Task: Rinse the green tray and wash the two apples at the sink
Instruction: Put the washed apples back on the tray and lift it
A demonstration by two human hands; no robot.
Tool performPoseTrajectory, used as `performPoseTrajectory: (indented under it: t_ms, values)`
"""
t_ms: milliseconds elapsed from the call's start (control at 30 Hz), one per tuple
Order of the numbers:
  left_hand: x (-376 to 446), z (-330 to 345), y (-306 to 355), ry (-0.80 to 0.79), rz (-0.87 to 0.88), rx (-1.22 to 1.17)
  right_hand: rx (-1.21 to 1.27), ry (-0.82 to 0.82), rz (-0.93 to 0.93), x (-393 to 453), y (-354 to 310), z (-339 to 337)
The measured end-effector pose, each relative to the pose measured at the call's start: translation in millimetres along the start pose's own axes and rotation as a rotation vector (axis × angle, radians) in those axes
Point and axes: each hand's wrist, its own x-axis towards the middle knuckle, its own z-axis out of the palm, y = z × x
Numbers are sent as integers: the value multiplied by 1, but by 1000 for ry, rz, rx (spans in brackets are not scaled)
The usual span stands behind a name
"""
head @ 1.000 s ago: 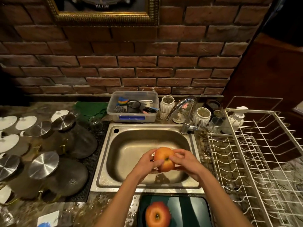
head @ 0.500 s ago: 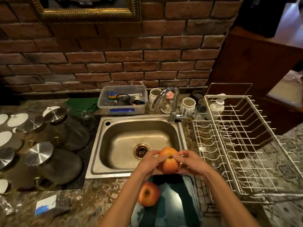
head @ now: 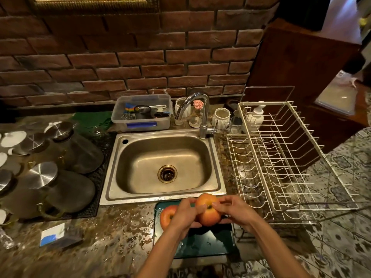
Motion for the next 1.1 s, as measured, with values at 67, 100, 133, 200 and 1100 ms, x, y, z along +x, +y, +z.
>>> performPoseTrajectory:
  t_ms: [67, 100, 133, 200, 1100]
  values:
    - [0, 5, -7, 19, -5, 17, -7, 16, 5, -1, 8, 0]
    - [0, 7, -10, 30, -10, 28, -12, 24, 6, 0, 11, 0]
    - [1, 10, -12, 39, -17, 33, -16, 30, 7, 1, 14, 1]
    - [2, 13, -16, 51, -36, 28, -20, 38, 15, 4, 21, 1]
    - [10, 17, -41, 99, -107, 17, -124, 89, 54, 9, 49, 10]
